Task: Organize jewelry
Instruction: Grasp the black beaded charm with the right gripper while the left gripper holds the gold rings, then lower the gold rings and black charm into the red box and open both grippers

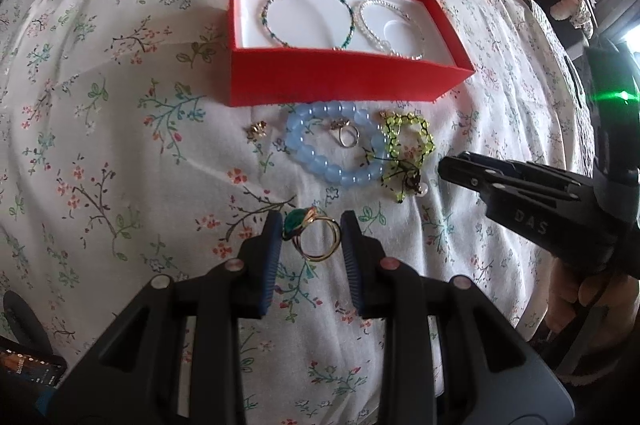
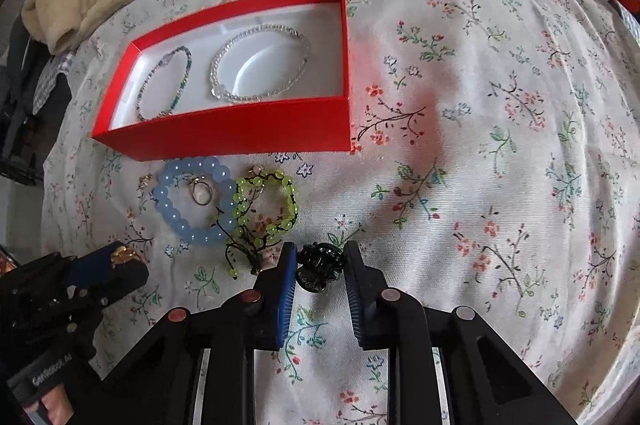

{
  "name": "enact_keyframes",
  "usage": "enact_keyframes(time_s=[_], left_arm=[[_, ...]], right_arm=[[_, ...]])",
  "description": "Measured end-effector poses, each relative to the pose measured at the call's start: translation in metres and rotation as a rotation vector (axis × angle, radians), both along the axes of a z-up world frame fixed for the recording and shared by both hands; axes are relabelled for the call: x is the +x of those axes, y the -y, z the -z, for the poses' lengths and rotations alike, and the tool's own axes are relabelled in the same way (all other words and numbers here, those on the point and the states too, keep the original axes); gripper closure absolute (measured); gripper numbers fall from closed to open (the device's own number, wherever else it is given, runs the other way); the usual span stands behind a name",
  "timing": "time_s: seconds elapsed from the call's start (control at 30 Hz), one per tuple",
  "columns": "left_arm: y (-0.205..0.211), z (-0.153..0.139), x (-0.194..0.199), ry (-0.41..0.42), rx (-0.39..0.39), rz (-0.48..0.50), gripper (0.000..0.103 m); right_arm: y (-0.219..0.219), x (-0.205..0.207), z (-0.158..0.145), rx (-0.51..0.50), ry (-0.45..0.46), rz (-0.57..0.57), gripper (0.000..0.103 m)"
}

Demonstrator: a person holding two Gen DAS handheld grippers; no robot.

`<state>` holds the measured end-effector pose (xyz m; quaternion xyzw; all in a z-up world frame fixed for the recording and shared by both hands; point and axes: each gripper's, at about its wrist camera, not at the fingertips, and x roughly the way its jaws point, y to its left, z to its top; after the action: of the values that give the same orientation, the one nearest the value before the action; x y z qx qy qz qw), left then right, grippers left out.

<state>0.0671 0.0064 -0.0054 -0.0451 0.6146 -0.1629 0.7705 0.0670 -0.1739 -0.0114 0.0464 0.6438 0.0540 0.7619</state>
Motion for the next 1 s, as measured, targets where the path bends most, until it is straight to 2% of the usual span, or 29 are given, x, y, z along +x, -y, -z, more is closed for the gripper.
enact_keyframes(time_s=[0.57, 1.0], left_arm=[[-0.010, -0.041, -0.004, 0.152, 0.011, -0.038, 0.071], [-0.014, -0.058, 0.017, 0.228, -0.088, -0.101, 0.071]], right_arm=[[0.013, -0.018, -0.054, 0.072, 0.112, -0.008, 0.079], [0.015, 0.000, -0.077, 0.144, 0.173, 0.035, 0.079]])
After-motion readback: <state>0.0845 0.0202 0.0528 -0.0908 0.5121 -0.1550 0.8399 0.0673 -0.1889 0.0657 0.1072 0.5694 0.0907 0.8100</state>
